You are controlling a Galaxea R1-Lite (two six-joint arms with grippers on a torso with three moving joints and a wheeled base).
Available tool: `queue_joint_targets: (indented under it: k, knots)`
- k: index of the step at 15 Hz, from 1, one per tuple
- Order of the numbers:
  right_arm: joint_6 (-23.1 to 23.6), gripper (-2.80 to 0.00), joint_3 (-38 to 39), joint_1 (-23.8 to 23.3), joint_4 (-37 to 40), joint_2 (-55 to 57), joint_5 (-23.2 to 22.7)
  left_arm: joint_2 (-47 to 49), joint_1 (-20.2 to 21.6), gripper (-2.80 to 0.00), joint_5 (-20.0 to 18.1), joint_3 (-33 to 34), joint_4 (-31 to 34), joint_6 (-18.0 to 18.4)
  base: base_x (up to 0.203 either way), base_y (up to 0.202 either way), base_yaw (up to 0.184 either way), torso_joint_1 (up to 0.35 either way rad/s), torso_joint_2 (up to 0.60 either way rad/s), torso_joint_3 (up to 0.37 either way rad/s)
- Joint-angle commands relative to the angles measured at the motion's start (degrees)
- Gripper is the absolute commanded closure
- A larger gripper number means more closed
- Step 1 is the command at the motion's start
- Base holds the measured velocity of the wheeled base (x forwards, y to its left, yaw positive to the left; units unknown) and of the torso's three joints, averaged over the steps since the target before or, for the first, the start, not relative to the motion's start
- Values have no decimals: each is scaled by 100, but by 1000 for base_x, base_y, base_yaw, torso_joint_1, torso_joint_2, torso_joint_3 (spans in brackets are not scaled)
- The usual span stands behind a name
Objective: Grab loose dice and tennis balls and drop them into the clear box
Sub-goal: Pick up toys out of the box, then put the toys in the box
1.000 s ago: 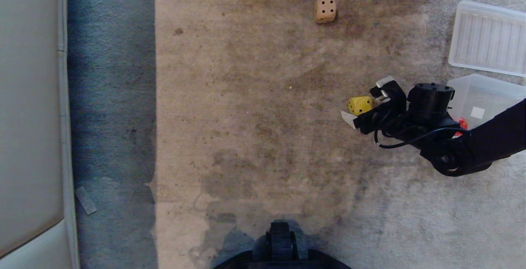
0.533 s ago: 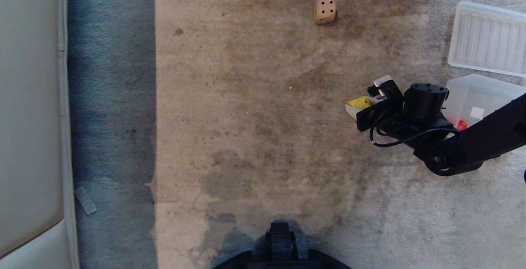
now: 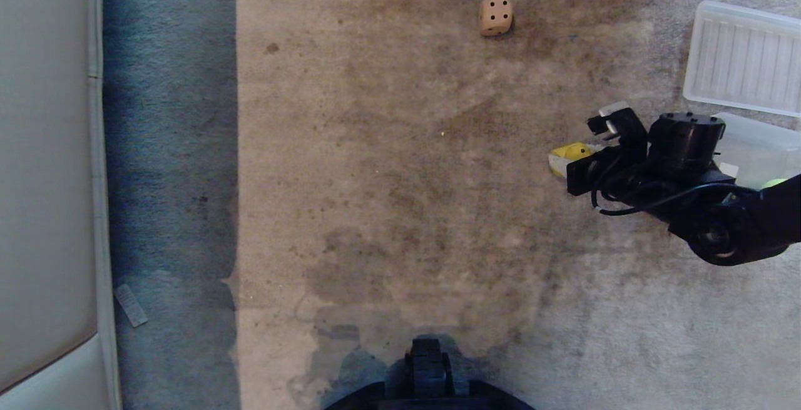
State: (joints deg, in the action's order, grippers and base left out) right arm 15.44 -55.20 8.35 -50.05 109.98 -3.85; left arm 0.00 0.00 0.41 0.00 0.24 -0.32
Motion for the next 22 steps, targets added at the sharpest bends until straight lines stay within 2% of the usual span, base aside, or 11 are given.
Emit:
queue_joint_targets:
  k: [1,4,8,11,13,18,22]
  knots:
    - [-46,0,319,-84,163,-679,6,0,0,0,3,0,2,-3,0,0,0,0,0,0]
    - [-217,0,603,-122,309,-949,56,0,0,0,3,0,2,-3,0,0,0,0,0,0]
    - [-742,0,1870,-136,1048,-2894,207,0,0,0,3,0,2,-3,0,0,0,0,0,0]
    - [-1237,0,2680,-133,2138,-4034,427,0,0,0,3,0,2,-3,0,0,0,0,0,0]
    - [-1435,0,2926,-150,2960,-4706,458,0,0,0,3,0,2,-3,0,0,0,0,0,0]
    - [-1771,0,3589,-451,5043,-8102,458,0,0,0,3,0,2,-3,0,0,0,0,0,0]
    - [-1896,0,4412,-681,6178,-10175,447,0,0,0,3,0,2,-3,0,0,0,0,0,0]
